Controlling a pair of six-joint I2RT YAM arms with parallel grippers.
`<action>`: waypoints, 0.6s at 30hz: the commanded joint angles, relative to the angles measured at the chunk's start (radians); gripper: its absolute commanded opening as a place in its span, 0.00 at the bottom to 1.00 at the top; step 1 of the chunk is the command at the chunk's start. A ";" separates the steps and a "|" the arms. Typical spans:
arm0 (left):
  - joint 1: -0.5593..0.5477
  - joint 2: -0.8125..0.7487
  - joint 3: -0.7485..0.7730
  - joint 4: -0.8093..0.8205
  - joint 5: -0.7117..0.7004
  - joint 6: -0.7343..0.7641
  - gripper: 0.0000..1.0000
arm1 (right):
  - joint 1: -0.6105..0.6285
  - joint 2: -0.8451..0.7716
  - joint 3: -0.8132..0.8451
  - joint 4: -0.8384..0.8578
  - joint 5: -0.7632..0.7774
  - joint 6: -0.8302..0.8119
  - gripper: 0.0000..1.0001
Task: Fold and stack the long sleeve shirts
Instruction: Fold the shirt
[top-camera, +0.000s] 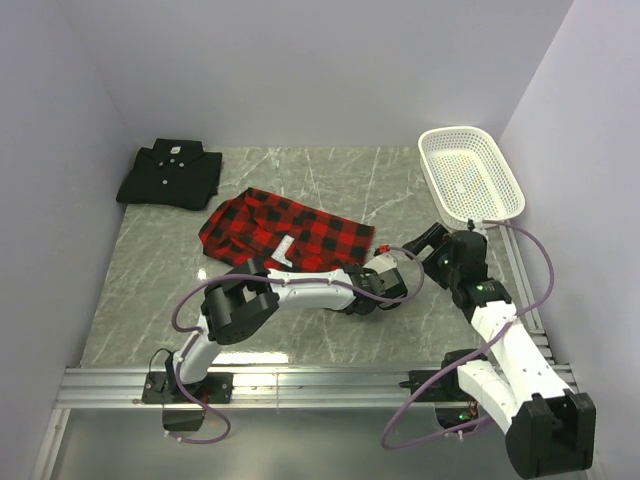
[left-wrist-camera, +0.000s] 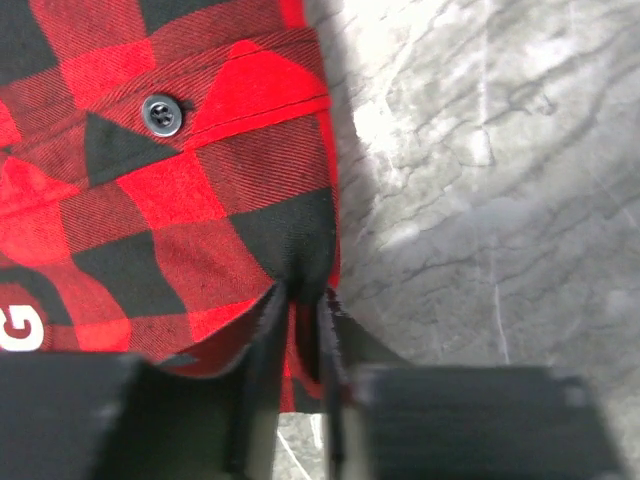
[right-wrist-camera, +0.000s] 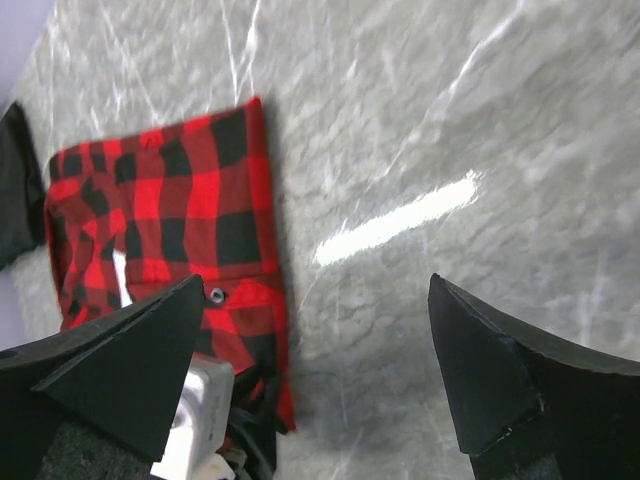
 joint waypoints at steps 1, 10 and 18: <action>-0.004 0.016 0.035 -0.053 -0.019 -0.007 0.18 | -0.006 0.007 -0.056 0.152 -0.133 0.034 0.99; 0.057 -0.145 -0.035 0.015 0.076 -0.045 0.13 | 0.022 0.255 -0.190 0.583 -0.425 0.154 0.98; 0.095 -0.159 -0.042 0.001 0.085 -0.059 0.37 | 0.152 0.513 -0.165 0.839 -0.451 0.292 0.96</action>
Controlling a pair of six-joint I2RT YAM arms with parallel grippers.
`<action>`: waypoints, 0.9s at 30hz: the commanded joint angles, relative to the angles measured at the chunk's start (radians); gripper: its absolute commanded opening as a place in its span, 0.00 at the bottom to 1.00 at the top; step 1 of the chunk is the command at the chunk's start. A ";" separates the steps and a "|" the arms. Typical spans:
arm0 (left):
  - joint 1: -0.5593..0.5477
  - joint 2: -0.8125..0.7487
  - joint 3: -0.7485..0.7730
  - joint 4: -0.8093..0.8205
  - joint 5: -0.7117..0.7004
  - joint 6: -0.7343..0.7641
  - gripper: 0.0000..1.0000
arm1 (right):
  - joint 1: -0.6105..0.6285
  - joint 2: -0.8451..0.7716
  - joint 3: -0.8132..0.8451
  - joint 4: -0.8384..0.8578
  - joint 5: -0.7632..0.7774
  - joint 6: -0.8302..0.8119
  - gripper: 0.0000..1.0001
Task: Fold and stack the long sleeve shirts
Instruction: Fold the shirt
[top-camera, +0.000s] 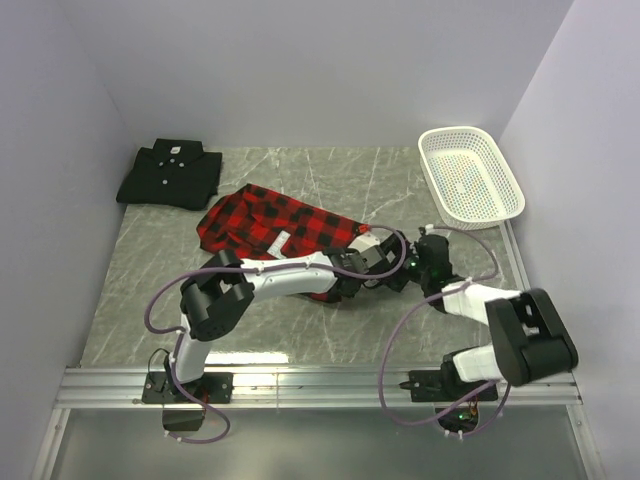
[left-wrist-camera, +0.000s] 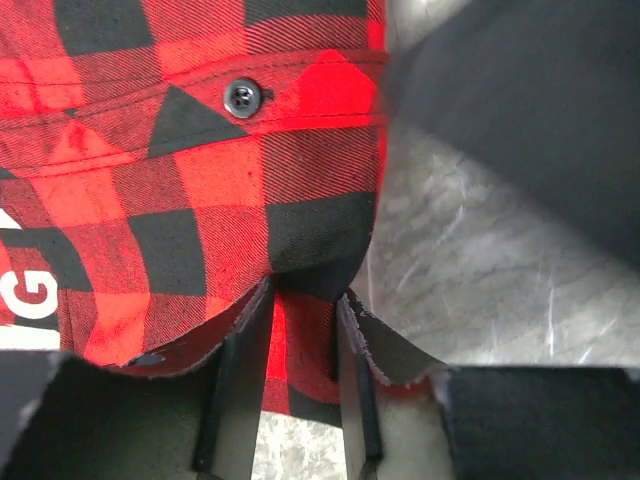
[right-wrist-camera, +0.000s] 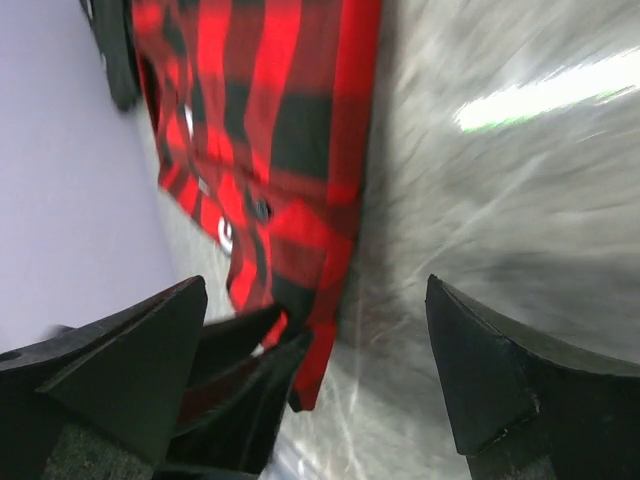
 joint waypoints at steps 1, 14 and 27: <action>0.010 -0.045 -0.001 0.033 0.020 -0.027 0.37 | 0.060 0.090 0.021 0.202 -0.045 0.084 0.96; 0.067 -0.123 -0.067 0.098 0.087 -0.061 0.37 | 0.165 0.489 0.056 0.575 -0.023 0.299 0.83; 0.199 -0.317 -0.268 0.191 0.265 -0.173 0.73 | 0.172 0.565 0.150 0.523 -0.012 0.235 0.00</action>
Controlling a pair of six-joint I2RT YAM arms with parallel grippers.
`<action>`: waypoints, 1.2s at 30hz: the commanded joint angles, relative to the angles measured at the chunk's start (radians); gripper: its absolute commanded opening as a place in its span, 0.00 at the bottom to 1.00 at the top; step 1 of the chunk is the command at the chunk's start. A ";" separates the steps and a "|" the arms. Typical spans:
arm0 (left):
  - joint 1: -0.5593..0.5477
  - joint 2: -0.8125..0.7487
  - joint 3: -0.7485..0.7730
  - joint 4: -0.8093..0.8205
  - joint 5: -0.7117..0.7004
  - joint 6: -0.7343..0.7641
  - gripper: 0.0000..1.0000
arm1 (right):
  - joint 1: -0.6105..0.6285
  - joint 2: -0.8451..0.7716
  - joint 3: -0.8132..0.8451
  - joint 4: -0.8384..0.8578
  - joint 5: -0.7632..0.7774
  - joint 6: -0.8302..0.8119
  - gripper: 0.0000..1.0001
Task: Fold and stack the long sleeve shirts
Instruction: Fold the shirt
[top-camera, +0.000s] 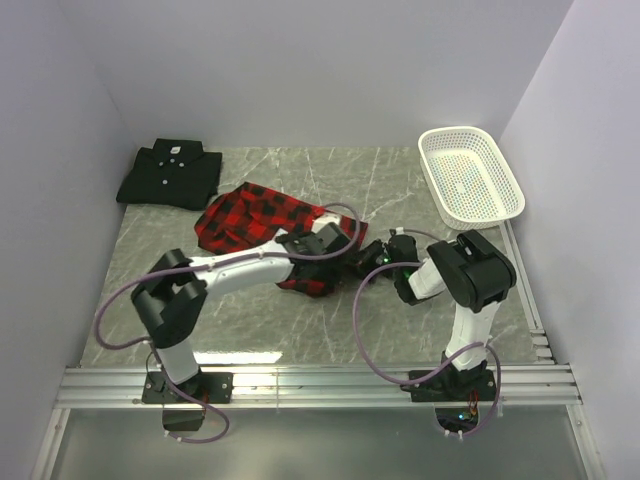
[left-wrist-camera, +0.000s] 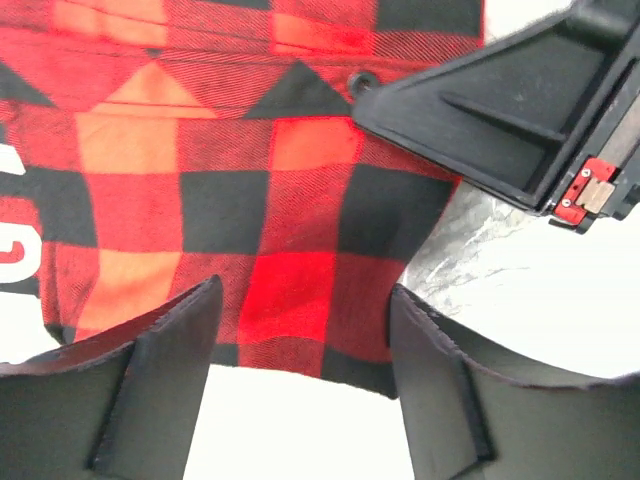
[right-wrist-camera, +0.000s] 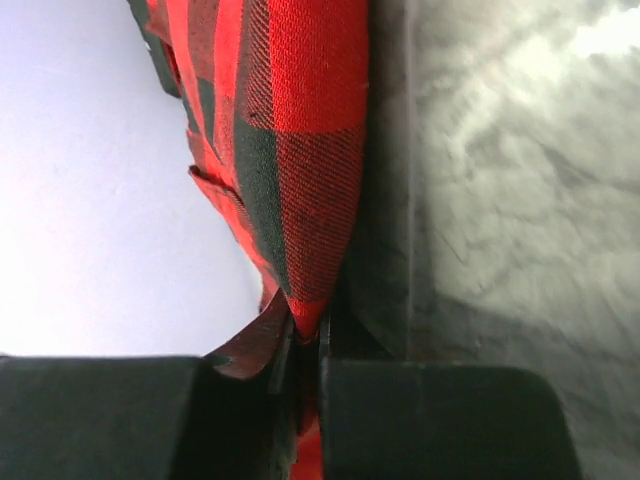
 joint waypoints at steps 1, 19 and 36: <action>0.053 -0.125 -0.053 0.049 0.091 -0.055 0.74 | -0.001 -0.047 0.062 -0.120 -0.012 -0.098 0.00; 0.634 -0.299 -0.184 0.015 0.125 0.023 0.69 | -0.245 -0.064 0.715 -1.597 -0.108 -1.113 0.00; 0.809 -0.032 -0.217 0.137 0.475 -0.003 0.52 | -0.285 0.039 1.073 -1.799 0.104 -1.266 0.00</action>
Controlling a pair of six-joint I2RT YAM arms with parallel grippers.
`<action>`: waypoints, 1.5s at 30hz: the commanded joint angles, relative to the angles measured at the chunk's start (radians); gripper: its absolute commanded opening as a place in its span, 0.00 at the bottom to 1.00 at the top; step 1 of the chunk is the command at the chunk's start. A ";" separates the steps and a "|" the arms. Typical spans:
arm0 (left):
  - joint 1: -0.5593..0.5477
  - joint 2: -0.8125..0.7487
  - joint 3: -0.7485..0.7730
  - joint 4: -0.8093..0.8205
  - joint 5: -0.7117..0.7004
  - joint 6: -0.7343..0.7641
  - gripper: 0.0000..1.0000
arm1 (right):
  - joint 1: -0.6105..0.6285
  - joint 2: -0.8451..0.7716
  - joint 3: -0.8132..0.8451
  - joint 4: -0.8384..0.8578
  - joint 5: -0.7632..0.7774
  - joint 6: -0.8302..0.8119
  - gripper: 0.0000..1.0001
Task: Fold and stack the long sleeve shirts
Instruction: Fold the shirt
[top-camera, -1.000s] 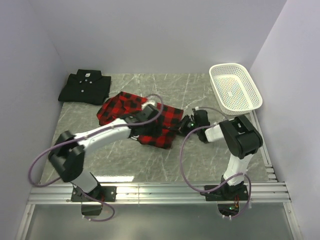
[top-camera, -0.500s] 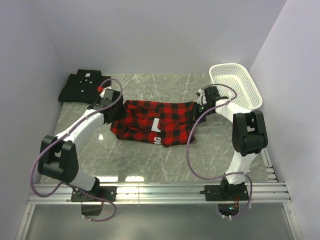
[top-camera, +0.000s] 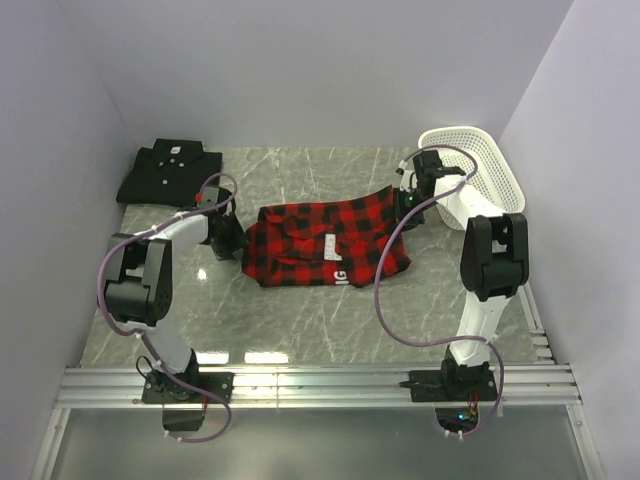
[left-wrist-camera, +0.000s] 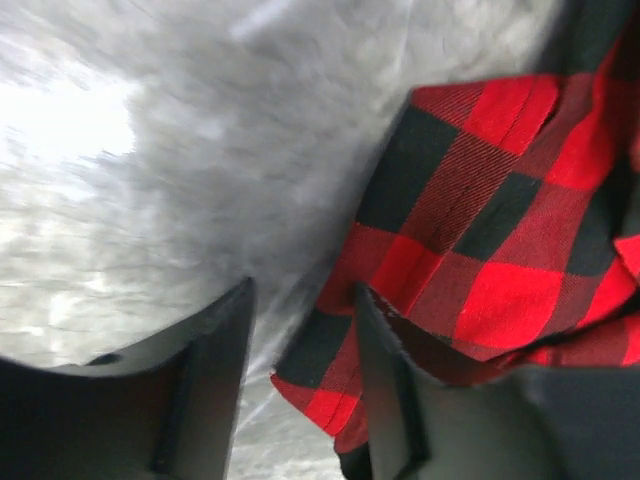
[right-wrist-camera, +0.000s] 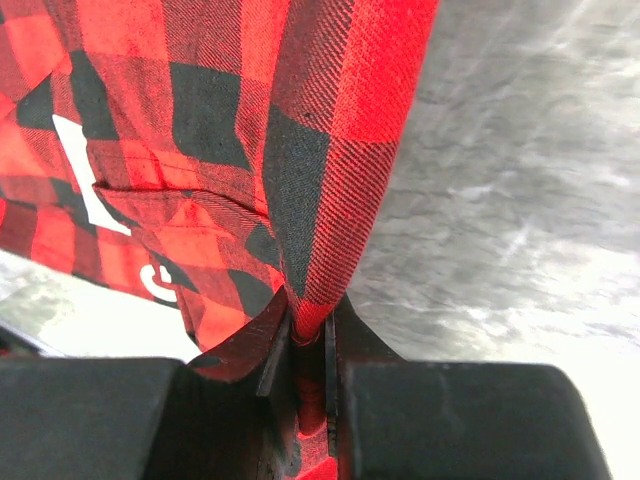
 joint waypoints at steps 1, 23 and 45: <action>0.002 0.020 -0.027 0.067 0.128 -0.037 0.50 | -0.005 -0.009 0.066 -0.052 0.091 -0.024 0.00; -0.161 -0.118 -0.302 0.260 0.271 -0.210 0.29 | 0.301 -0.023 0.318 -0.191 0.884 0.062 0.00; -0.179 -0.138 -0.294 0.260 0.289 -0.195 0.29 | 0.600 0.176 0.520 -0.352 1.137 0.265 0.00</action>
